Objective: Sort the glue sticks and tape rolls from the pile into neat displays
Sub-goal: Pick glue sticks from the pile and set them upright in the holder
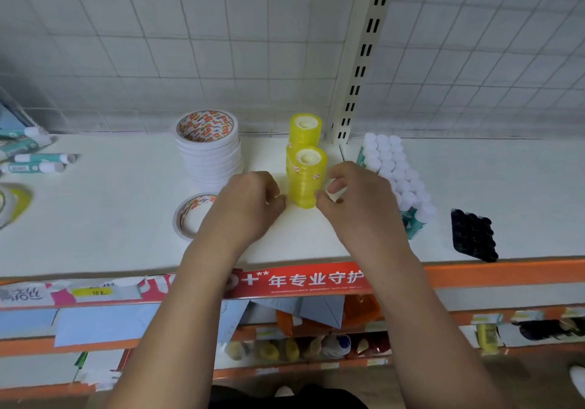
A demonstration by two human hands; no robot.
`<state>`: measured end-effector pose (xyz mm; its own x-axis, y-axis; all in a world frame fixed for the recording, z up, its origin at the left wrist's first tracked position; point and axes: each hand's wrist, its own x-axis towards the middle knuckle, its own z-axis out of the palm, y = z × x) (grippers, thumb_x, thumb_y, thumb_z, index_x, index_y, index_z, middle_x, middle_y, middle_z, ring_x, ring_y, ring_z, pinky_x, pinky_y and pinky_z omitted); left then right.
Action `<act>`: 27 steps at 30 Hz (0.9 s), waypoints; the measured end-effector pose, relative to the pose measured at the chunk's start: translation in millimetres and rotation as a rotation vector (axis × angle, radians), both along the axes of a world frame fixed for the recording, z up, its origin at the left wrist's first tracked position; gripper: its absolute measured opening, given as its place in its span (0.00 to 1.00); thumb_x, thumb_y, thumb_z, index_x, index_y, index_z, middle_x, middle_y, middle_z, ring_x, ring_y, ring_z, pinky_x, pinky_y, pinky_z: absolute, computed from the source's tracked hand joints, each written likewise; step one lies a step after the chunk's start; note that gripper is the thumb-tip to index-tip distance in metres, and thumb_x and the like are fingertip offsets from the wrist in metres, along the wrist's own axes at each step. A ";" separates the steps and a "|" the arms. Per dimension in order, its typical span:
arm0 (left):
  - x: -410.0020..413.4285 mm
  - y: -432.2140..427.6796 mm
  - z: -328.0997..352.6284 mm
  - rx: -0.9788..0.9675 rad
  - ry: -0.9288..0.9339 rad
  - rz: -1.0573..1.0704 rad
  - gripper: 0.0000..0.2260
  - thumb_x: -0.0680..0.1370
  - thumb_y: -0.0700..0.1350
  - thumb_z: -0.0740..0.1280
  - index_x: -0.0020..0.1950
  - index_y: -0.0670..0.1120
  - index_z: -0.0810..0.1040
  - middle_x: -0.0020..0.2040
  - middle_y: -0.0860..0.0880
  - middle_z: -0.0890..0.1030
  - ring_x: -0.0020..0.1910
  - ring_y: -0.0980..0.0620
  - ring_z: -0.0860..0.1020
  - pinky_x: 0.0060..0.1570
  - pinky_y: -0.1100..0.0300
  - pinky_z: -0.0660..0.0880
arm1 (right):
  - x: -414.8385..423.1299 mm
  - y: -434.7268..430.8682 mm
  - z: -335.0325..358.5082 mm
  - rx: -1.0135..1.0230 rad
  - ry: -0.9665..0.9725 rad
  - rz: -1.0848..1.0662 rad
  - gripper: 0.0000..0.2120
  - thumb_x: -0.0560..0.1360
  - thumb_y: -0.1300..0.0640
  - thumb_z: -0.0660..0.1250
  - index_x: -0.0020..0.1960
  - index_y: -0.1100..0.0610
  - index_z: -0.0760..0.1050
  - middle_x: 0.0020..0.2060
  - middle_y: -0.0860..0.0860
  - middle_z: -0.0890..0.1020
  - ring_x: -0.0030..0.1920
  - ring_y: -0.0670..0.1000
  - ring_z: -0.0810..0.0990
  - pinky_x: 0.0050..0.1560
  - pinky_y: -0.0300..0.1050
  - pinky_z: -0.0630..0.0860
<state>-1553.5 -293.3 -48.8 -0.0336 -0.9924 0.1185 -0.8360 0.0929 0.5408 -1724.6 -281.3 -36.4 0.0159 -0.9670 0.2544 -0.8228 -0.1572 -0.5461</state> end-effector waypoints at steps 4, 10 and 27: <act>27.3 22.7 10.5 0.035 -0.028 0.031 0.07 0.76 0.49 0.67 0.45 0.47 0.80 0.42 0.48 0.82 0.44 0.46 0.80 0.46 0.50 0.77 | 38.3 7.5 12.4 0.007 -0.031 0.149 0.08 0.74 0.49 0.69 0.52 0.48 0.79 0.41 0.43 0.81 0.41 0.46 0.79 0.43 0.45 0.77; 109.5 63.7 12.6 -0.040 -0.283 0.309 0.08 0.78 0.49 0.62 0.52 0.48 0.77 0.50 0.49 0.79 0.49 0.45 0.78 0.45 0.53 0.76 | 130.0 10.5 11.6 -0.023 0.173 0.489 0.10 0.75 0.52 0.67 0.56 0.48 0.79 0.49 0.46 0.82 0.50 0.51 0.80 0.47 0.47 0.77; 369.3 111.5 0.2 -0.021 -0.329 0.443 0.08 0.77 0.50 0.64 0.53 0.48 0.77 0.52 0.48 0.76 0.52 0.43 0.76 0.41 0.52 0.75 | 391.6 26.7 -13.0 0.043 0.089 0.596 0.11 0.75 0.49 0.69 0.56 0.48 0.79 0.51 0.46 0.82 0.53 0.49 0.79 0.52 0.46 0.76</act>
